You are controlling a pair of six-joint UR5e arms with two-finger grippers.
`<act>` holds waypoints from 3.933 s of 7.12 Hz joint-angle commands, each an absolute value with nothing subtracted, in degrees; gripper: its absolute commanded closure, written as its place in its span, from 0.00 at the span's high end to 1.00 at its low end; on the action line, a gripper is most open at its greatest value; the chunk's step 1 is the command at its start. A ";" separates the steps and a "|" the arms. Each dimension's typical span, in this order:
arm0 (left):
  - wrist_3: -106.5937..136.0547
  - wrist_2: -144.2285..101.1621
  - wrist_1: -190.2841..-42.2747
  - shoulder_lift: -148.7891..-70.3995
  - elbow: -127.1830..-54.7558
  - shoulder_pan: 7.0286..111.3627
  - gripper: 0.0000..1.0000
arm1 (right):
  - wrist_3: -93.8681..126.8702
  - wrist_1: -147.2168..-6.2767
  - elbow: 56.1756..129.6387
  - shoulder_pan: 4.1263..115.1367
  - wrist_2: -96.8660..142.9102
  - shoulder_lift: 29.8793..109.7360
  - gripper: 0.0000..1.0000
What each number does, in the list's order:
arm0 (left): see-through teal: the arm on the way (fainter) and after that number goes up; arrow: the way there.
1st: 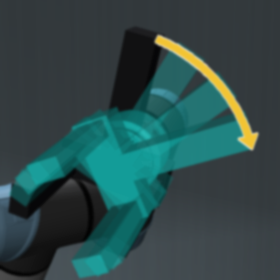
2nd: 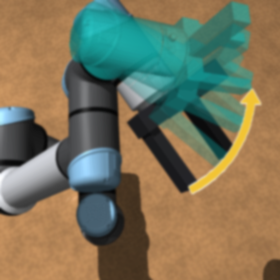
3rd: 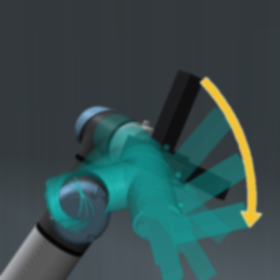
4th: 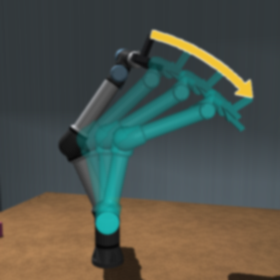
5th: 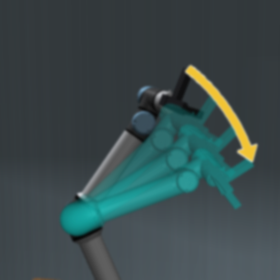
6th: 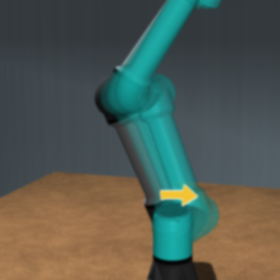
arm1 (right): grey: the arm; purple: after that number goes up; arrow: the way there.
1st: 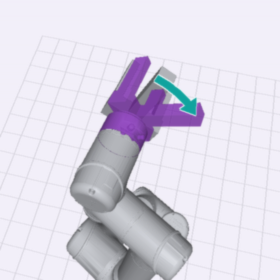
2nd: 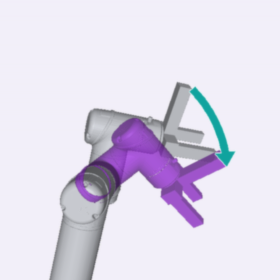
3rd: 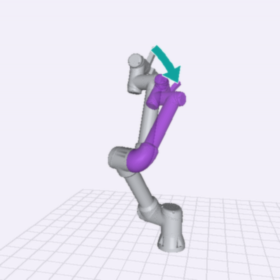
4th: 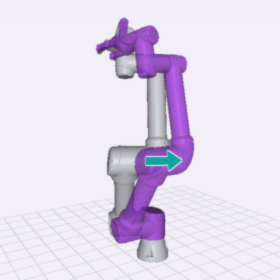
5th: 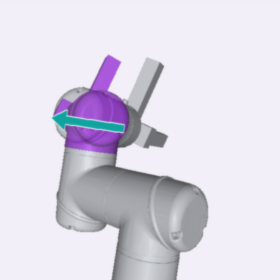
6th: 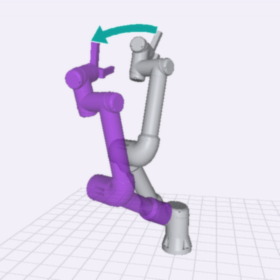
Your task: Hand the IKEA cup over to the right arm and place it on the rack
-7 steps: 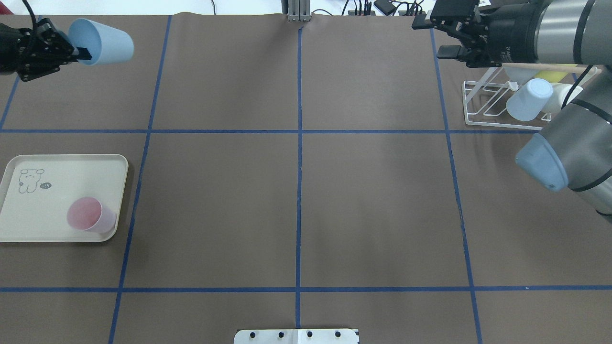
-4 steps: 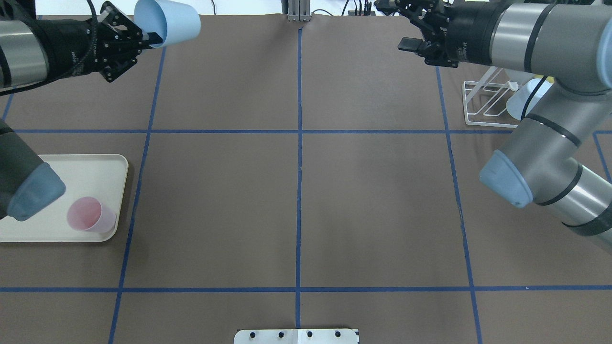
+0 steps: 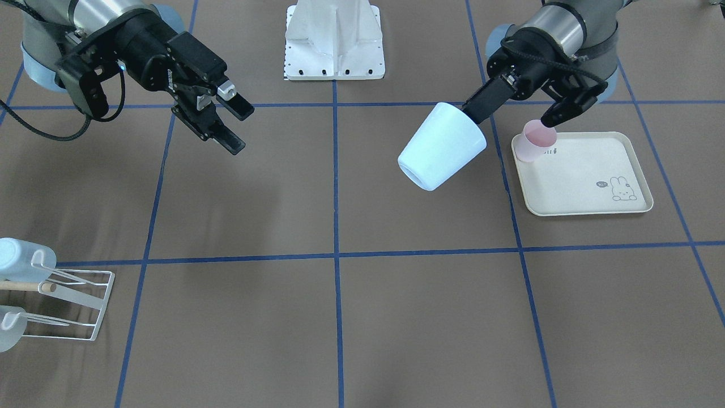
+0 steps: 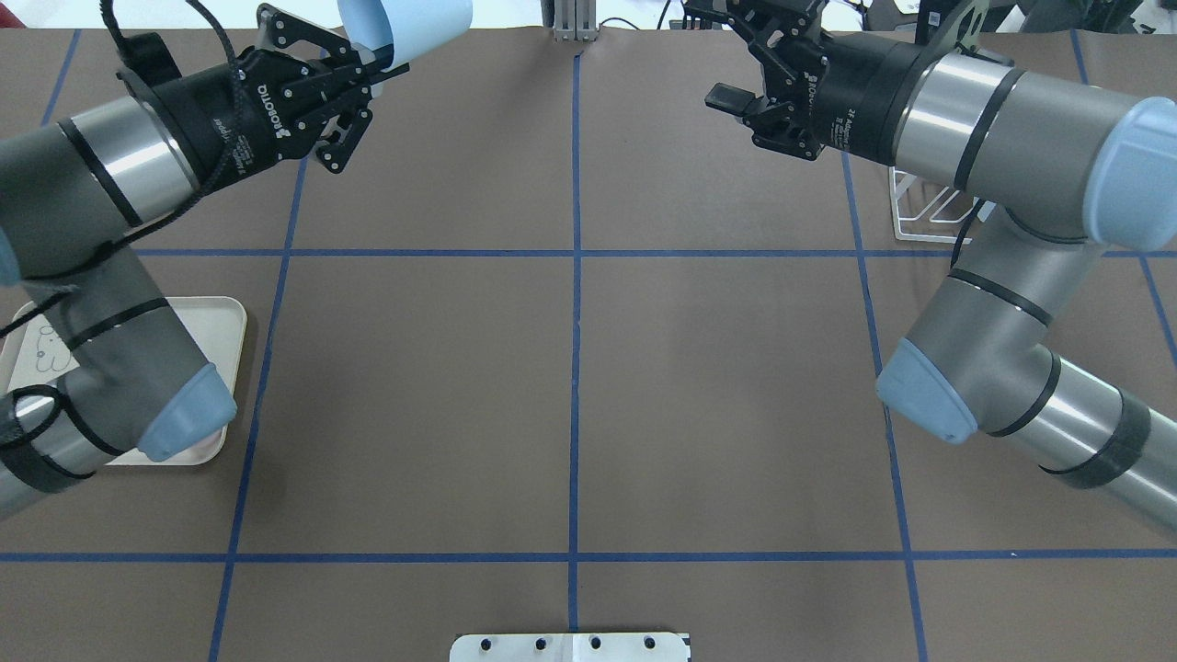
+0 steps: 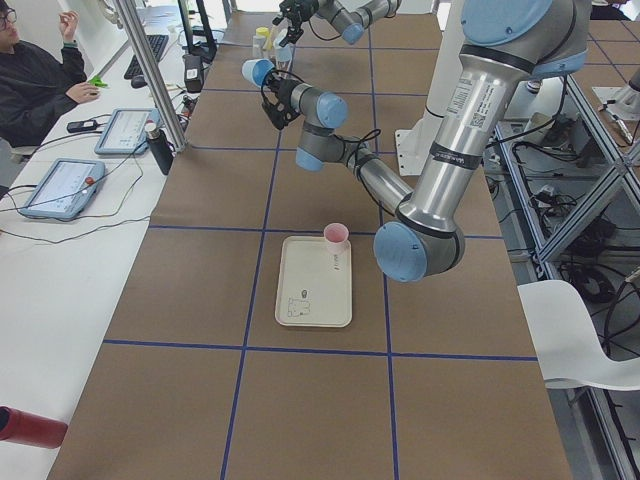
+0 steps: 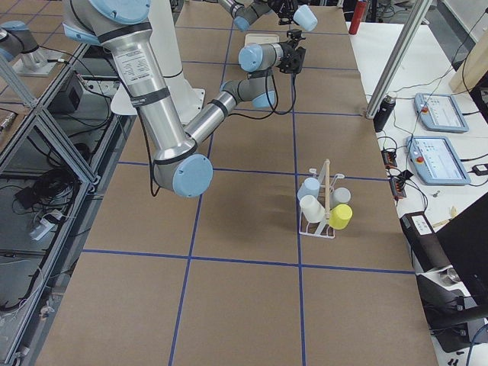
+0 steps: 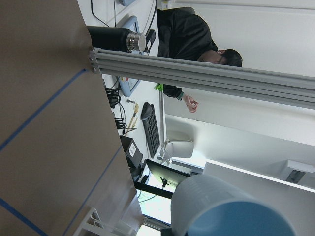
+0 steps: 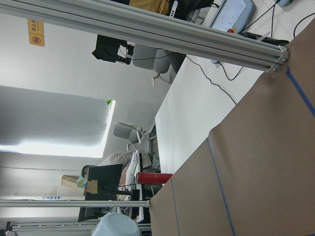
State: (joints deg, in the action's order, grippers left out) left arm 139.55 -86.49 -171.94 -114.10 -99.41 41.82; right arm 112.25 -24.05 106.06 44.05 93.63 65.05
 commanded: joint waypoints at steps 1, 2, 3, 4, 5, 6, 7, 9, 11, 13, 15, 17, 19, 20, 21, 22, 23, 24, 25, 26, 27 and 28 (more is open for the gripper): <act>142.47 -78.08 -177.89 -121.42 -93.97 34.66 0.00 | 113.38 -23.03 105.91 42.28 92.20 63.73 1.00; 142.82 -77.00 -177.98 -122.94 -93.26 33.76 0.00 | 115.03 -23.03 106.00 42.10 91.94 63.11 1.00; 144.04 -76.82 -177.89 -124.00 -92.99 32.44 0.00 | 115.66 -23.03 105.91 41.93 91.67 62.93 1.00; 144.05 -75.69 -178.06 -125.41 -91.42 31.65 0.00 | 115.66 -23.03 105.91 41.75 91.41 62.93 1.00; 144.05 -75.33 -178.07 -126.72 -90.54 31.21 0.00 | 115.66 -23.03 105.91 41.31 90.62 62.84 1.00; 144.05 -75.15 -177.98 -127.09 -90.61 30.51 0.00 | 115.66 -23.03 105.82 41.22 90.62 62.84 1.00; 144.05 -74.45 -177.98 -127.61 -90.53 29.80 0.00 | 115.66 -23.11 105.82 41.05 90.62 62.84 1.00; 144.05 -73.92 -177.89 -128.14 -90.53 28.48 0.00 | 115.66 -23.12 105.82 40.52 89.92 62.84 1.00; 144.05 -72.78 -177.80 -128.32 -90.70 27.25 0.00 | 115.66 -23.03 105.56 39.55 89.04 62.84 0.99; 144.05 -72.77 -177.80 -128.41 -90.79 27.16 0.00 | 115.66 -23.03 105.56 39.38 88.95 62.84 0.98; 144.05 -72.77 -177.80 -128.41 -90.70 26.81 0.00 | 115.66 -23.03 105.56 39.37 88.95 62.41 0.97; 144.14 -72.77 -177.80 -128.41 -90.88 26.72 0.00 | 115.58 -23.03 105.47 39.38 88.95 62.40 0.74; 144.40 -72.95 -178.15 -129.11 -92.45 26.72 0.64 | 115.40 -23.03 105.38 39.46 88.95 62.49 0.00; 144.40 -72.86 -177.89 -129.02 -94.11 26.81 1.00 | 115.31 -23.03 105.38 39.72 88.95 62.40 0.00; 143.53 -72.86 -177.80 -128.68 -94.04 26.89 1.00 | 115.23 -23.03 105.47 39.99 88.95 62.49 0.00; 143.44 -72.86 -177.89 -128.58 -94.13 26.98 1.00 | 115.14 -23.03 105.47 40.34 88.95 62.40 0.00; 143.35 -72.95 -177.89 -128.50 -94.13 27.16 1.00 | 115.14 -23.03 105.47 41.39 89.03 62.49 0.00; 143.18 -72.95 -177.89 -128.50 -94.13 27.33 1.00 | 115.14 -23.03 105.47 43.05 89.03 62.49 0.00; 143.17 -73.12 -177.89 -128.41 -94.13 27.51 1.00 | 115.14 -23.11 105.38 44.98 89.03 62.40 0.00; 143.17 -73.21 -177.89 -128.41 -94.04 27.68 1.00 | 115.31 -23.20 105.29 46.30 89.03 62.49 0.00; 143.17 -73.39 -177.89 -128.41 -94.04 27.86 1.00 | 115.23 -23.20 105.21 47.54 89.03 62.66 0.00; 142.04 -73.56 -177.54 -128.41 -94.13 28.64 1.00 | 114.01 -23.46 104.25 50.42 89.38 63.10 0.00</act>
